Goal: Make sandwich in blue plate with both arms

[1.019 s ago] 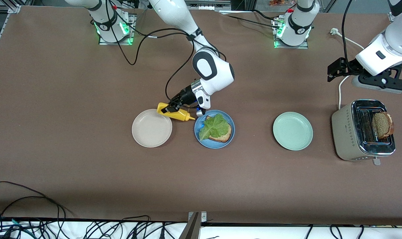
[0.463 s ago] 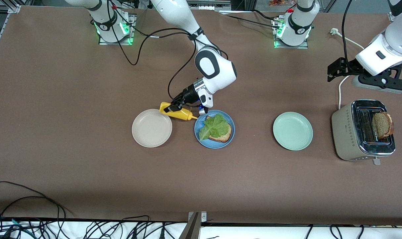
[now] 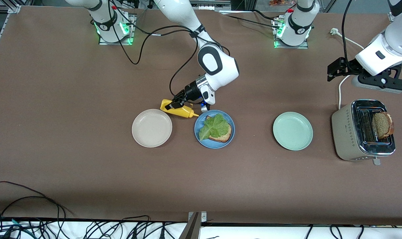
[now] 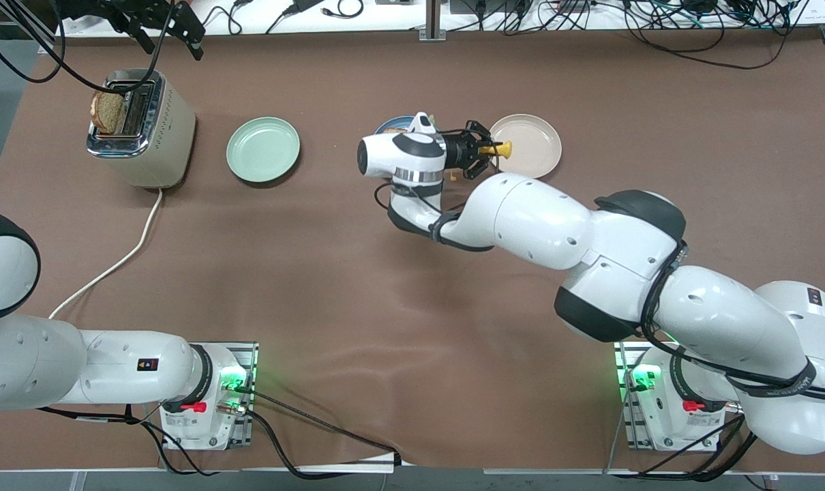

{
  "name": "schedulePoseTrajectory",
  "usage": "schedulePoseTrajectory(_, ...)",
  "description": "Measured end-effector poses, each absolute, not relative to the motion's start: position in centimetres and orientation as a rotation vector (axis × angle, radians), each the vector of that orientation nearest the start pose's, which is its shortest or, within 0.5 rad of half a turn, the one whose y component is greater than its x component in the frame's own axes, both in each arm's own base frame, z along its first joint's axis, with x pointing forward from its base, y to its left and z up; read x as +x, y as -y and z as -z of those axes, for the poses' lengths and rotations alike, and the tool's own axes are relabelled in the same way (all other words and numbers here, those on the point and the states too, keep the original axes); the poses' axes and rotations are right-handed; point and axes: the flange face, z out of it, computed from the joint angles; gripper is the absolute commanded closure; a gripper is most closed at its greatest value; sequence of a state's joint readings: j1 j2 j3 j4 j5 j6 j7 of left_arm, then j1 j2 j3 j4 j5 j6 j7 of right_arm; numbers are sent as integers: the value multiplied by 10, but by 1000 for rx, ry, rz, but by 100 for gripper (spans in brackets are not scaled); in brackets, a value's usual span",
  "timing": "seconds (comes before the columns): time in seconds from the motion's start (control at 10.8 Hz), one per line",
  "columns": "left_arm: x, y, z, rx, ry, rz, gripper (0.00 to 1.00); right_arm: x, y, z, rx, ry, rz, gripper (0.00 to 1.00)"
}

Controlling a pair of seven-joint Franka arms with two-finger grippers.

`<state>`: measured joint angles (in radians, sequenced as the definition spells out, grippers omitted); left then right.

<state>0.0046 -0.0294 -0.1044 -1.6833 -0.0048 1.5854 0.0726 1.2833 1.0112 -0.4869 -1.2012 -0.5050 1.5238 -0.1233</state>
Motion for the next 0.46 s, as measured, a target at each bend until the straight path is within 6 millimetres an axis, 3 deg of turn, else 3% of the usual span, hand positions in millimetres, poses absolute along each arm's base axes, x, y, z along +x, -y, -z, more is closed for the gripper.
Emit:
schedulePoseTrajectory(0.09, 540, 55, -589, -3129, -270, -108, 0, 470, -519, -224, 1765, -1108, 230, 100)
schedulePoseTrajectory(0.28, 540, 55, -589, -3129, -269, -109, 0, 506, -503, -265, 1974, -1154, 213, 100)
schedulePoseTrajectory(0.46, 540, 55, -589, -3129, -269, -109, 0, 562, -456, -328, 2295, -1197, 188, 100)
